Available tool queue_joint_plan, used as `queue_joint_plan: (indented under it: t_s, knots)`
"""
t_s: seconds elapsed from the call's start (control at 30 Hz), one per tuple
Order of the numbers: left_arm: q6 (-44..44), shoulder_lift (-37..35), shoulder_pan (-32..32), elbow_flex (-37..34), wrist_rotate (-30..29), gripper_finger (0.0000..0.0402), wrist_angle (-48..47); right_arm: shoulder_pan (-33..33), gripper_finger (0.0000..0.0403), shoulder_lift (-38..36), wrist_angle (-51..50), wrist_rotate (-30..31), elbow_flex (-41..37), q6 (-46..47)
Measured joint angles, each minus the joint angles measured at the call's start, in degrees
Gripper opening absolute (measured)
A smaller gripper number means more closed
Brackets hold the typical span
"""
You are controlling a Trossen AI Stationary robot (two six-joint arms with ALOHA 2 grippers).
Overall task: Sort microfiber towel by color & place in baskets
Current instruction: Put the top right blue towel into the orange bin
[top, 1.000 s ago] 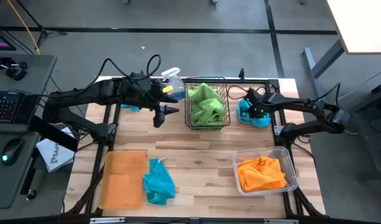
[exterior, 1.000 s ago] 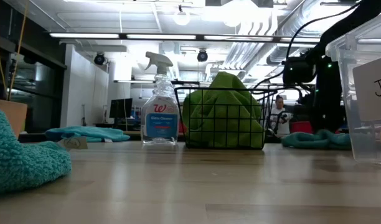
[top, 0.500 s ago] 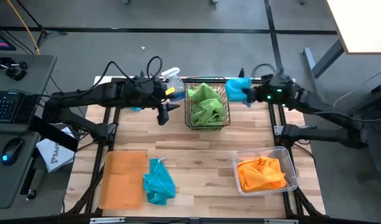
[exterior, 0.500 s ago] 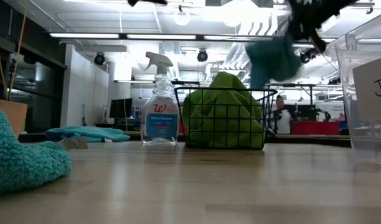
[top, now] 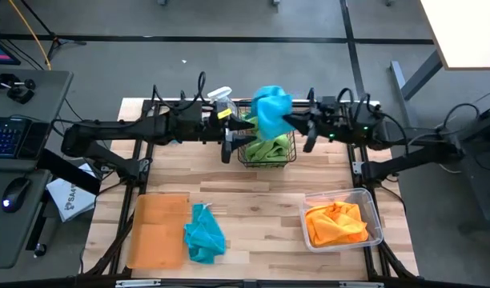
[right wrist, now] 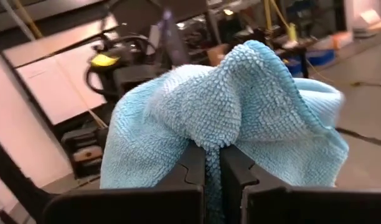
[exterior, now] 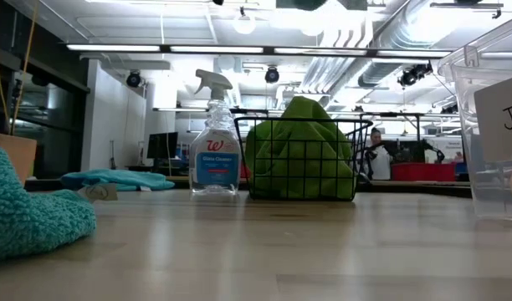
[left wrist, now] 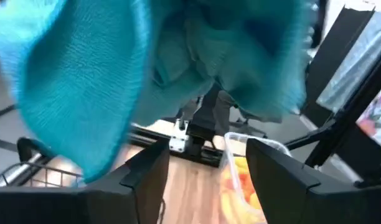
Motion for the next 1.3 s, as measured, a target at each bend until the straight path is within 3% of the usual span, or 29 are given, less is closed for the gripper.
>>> queue_joint_plan:
  t_s: [0.3,0.53,1.17,1.3]
  knots:
    - [-9.0,-1.6,-0.3,0.1,5.6,0.0247,1.6,2.8,0.0001,12.2,1.0,-0.1,9.9,-8.1]
    - [-7.5,-1.6,-2.0,0.1,8.7,0.0255,6.0,3.3,0.0001,18.4,-0.7,-8.1,16.2,-10.9]
    - [4.0,-2.6,-2.6,0.1,8.5,0.0255,13.3,7.4,0.0001,18.5,-2.5,-11.1,19.2,-13.0]
    - [4.3,-2.6,-2.6,0.1,8.1,0.0236,13.6,7.5,0.0015,18.7,-2.5,-11.6,19.2,-11.2]
